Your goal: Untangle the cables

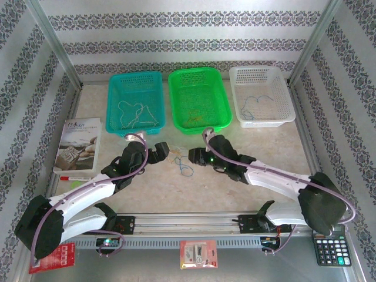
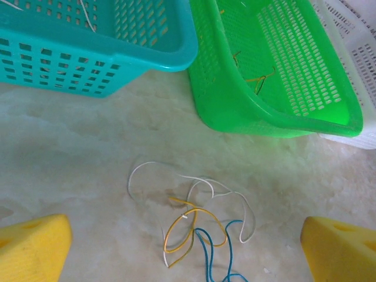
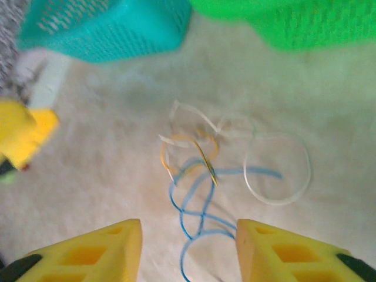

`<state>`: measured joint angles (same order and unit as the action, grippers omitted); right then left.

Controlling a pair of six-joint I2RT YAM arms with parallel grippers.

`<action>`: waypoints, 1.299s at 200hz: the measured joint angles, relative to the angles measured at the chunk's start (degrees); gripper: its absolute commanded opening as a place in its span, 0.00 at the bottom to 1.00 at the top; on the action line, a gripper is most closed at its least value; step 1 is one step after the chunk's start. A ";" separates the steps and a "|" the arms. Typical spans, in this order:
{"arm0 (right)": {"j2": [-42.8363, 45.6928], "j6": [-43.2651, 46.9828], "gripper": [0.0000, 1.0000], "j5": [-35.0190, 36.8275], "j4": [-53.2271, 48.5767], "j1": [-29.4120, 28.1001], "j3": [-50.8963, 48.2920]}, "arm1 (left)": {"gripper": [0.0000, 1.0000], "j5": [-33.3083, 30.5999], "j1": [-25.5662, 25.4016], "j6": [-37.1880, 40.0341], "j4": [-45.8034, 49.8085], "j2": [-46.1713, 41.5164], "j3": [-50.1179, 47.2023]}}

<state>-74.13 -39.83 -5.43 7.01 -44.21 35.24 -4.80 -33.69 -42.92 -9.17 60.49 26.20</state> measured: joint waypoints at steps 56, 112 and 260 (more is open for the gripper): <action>-5.16 -4.31 0.41 -0.31 5.46 -1.09 -2.43 | 1.00 0.20 0.00 -1.11 0.00 3.80 0.00; -12.26 -6.36 0.40 -1.99 10.03 -2.82 0.68 | 1.00 0.24 0.00 -1.53 0.00 4.24 0.02; -23.61 -8.59 0.10 -3.15 14.47 -3.32 5.09 | 1.00 0.24 0.00 -2.23 -0.04 2.86 0.02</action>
<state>-97.73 -48.42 -8.58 21.47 -47.53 40.34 -4.56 -33.69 -45.15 -9.21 63.35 26.22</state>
